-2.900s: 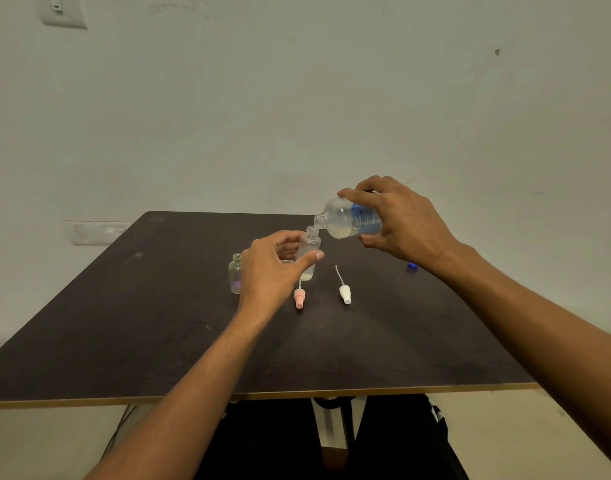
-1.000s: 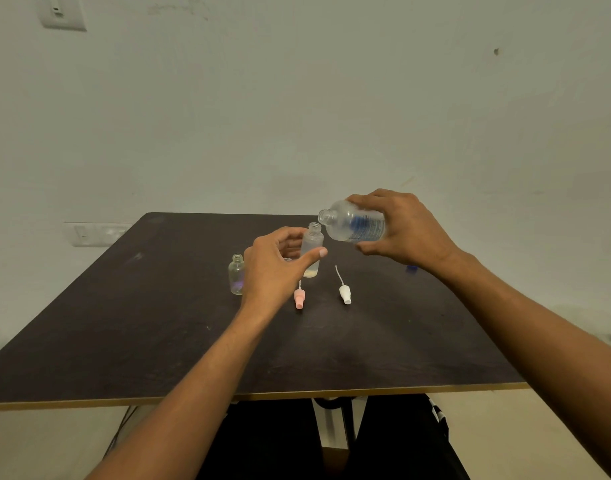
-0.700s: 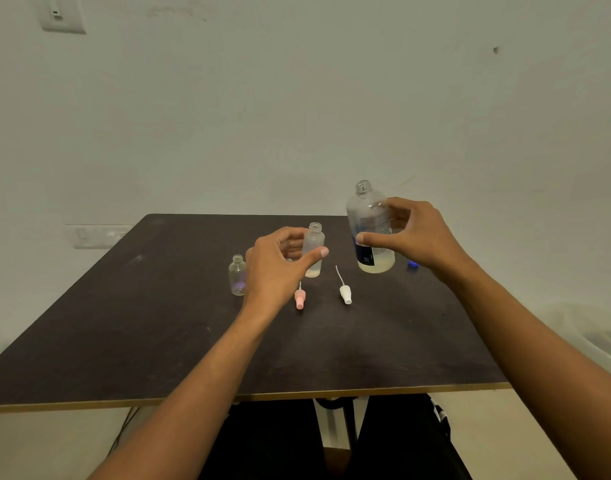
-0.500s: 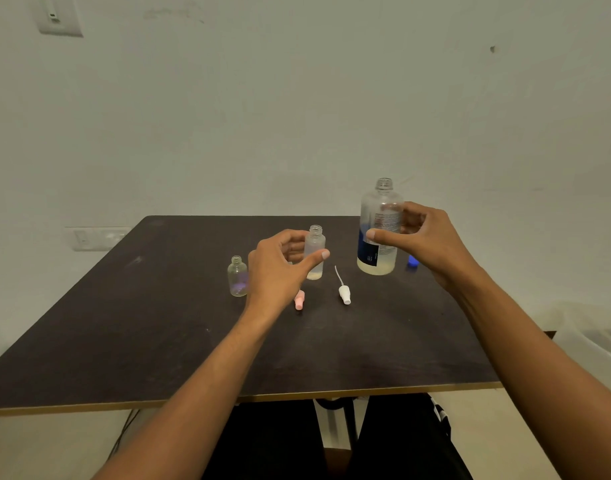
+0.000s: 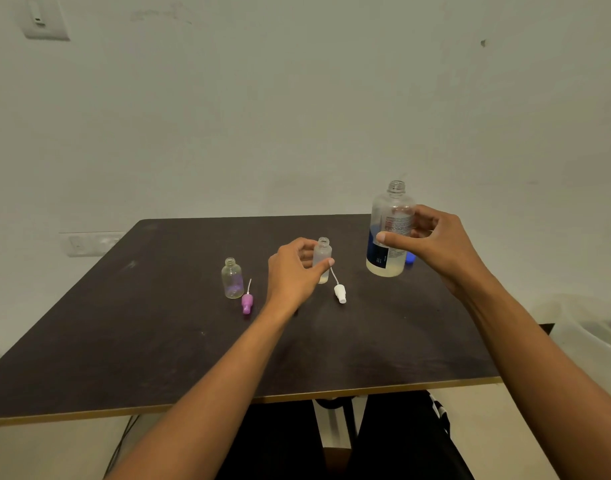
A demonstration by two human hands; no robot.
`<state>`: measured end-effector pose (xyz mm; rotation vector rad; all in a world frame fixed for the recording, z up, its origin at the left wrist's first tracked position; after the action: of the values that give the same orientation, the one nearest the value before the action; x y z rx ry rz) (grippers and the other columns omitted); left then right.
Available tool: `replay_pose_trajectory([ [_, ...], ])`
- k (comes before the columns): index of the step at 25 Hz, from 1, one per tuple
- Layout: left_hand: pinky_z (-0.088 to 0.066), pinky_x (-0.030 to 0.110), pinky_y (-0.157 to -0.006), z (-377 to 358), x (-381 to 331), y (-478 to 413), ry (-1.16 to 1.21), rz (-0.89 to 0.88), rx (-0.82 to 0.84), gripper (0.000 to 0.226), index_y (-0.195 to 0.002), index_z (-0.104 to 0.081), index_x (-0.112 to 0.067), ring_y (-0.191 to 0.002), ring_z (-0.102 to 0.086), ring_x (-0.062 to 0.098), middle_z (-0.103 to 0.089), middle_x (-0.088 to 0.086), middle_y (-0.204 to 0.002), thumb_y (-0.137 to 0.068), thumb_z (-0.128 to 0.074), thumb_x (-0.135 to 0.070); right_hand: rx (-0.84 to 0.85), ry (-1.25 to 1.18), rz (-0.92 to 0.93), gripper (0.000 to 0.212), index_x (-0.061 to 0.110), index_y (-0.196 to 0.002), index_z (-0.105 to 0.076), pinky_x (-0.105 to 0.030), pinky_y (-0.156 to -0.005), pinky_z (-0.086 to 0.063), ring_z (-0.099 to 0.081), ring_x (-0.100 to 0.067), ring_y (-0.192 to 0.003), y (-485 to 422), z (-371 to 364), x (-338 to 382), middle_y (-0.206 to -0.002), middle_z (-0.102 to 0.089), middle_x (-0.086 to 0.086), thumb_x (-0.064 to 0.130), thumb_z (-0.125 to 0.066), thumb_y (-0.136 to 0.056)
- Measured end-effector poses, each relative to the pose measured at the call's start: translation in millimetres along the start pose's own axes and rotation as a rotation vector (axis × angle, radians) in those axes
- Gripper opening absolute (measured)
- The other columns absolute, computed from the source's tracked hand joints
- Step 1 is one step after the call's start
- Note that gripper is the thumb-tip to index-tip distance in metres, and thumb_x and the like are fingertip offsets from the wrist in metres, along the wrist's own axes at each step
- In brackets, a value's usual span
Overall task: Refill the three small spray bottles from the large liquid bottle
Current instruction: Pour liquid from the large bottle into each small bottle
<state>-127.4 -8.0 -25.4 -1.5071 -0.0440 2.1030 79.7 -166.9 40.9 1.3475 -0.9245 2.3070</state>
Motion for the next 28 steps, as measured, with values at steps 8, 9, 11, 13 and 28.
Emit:
replay_pose_trajectory([
  [8, -0.058, 0.026, -0.088, -33.9, 31.6, -24.2, -0.060, 0.107, 0.010, 0.035, -0.116, -0.067, -0.016, -0.102, -0.072, 0.014, -0.074, -0.001, -0.111, -0.087, -0.084, -0.024, -0.014, -0.010, 0.013, 0.074, 0.026, -0.130, -0.070, -0.019, -0.075, -0.059, -0.073, -0.009, -0.109, 5.3, 15.6, -13.4, -0.119, -0.077, 0.008, 0.050, -0.095, -0.064],
  [9, -0.058, 0.028, -0.089, -36.6, 33.9, -26.2, -0.068, 0.113, 0.015, 0.035, -0.117, -0.066, -0.016, -0.103, -0.071, 0.015, -0.074, 0.000, -0.112, -0.087, -0.084, -0.024, -0.014, -0.009, 0.013, 0.071, 0.026, -0.130, -0.070, -0.019, -0.074, -0.059, -0.073, -0.010, -0.110, 5.3, 17.4, -14.7, -0.119, -0.077, 0.008, 0.046, -0.095, -0.067],
  [11, -0.055, 0.027, -0.089, -40.6, 38.6, -28.7, -0.084, 0.122, 0.023, 0.037, -0.119, -0.065, -0.015, -0.105, -0.070, 0.015, -0.072, 0.000, -0.114, -0.088, -0.083, -0.023, -0.017, -0.009, 0.013, 0.067, 0.025, -0.128, -0.071, -0.021, -0.079, -0.060, -0.073, -0.011, -0.110, 5.2, 20.8, -17.3, -0.119, -0.077, 0.007, 0.043, -0.095, -0.069],
  [13, -0.051, 0.024, -0.087, -44.1, 43.2, -28.7, -0.091, 0.131, 0.030, 0.038, -0.121, -0.065, -0.013, -0.104, -0.067, 0.014, -0.071, 0.000, -0.114, -0.089, -0.082, -0.023, -0.025, -0.009, 0.015, 0.066, 0.025, -0.128, -0.071, -0.026, -0.087, -0.060, -0.073, -0.011, -0.110, 5.6, 23.9, -19.8, -0.119, -0.077, 0.006, 0.043, -0.095, -0.069],
  [28, -0.058, 0.035, -0.099, -57.6, 54.9, -28.6, -0.099, 0.137, 0.075, 0.044, -0.123, -0.065, -0.014, -0.109, -0.071, 0.016, -0.074, 0.002, -0.118, -0.085, -0.086, -0.022, -0.043, 0.031, 0.023, 0.077, 0.028, -0.131, -0.070, -0.041, -0.104, -0.058, -0.072, -0.012, -0.114, 8.1, 31.5, -32.1, -0.123, -0.076, 0.008, 0.056, -0.094, -0.063],
])
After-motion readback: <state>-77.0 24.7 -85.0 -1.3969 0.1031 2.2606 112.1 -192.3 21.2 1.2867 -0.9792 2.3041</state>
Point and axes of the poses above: each hand's wrist, its own y-axis away from the middle knuckle, its own z-axis out of the back of the hand, x = y × z, the point moved 7 cm from there along -y, towards the middle knuckle
